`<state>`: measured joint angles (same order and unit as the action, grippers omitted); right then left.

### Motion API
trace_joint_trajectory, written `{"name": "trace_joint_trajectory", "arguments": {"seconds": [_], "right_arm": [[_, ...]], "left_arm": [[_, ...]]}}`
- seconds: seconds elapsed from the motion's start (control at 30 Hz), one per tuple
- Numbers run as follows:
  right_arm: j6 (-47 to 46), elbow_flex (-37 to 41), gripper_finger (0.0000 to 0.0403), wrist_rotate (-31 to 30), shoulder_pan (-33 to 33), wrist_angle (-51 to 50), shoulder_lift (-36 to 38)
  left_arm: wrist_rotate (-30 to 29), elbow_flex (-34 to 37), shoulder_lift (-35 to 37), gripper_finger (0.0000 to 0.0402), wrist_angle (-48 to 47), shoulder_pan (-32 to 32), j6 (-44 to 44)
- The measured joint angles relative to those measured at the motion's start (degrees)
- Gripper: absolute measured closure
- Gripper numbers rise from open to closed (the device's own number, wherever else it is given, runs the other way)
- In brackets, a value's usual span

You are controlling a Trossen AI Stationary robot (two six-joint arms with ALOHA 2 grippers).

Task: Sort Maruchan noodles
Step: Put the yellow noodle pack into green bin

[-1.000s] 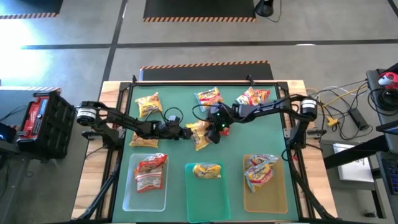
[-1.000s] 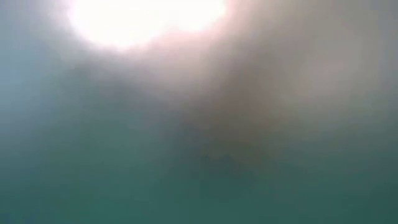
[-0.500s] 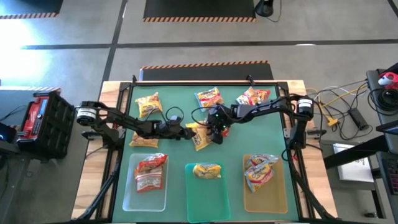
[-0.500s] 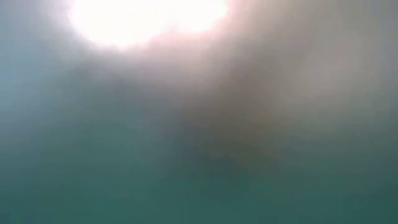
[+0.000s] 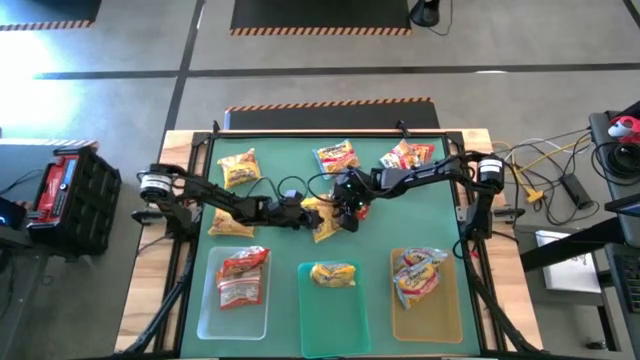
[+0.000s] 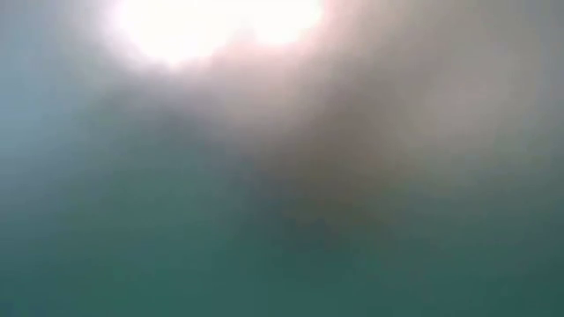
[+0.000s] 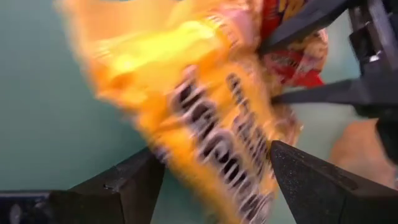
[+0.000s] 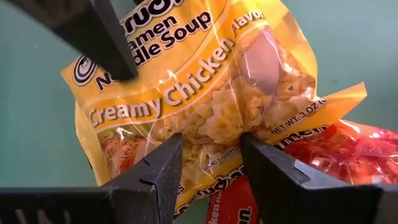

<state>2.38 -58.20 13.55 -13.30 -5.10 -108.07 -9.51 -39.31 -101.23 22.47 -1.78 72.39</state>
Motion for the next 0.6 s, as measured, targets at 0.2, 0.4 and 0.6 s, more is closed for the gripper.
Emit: {"name": "trace_joint_trajectory", "arguments": {"seconds": [0.2, 0.4, 0.6], "right_arm": [[-1.32, 0.07, 0.0243, -0.07, 0.03, -0.55, -0.54], [-1.32, 0.09, 0.0243, 0.63, 0.03, -0.59, -0.48], [-4.96, 0.07, 0.0243, 2.53, 0.00, -0.83, 1.28]], "left_arm": [[-0.57, -5.47, -4.41, 0.0129, -0.75, -0.04, -3.86], [0.10, -6.70, -4.38, 0.0129, -2.81, -0.13, -7.61], [1.07, -5.67, -3.70, 0.0134, -2.18, -0.16, -8.93]]}}
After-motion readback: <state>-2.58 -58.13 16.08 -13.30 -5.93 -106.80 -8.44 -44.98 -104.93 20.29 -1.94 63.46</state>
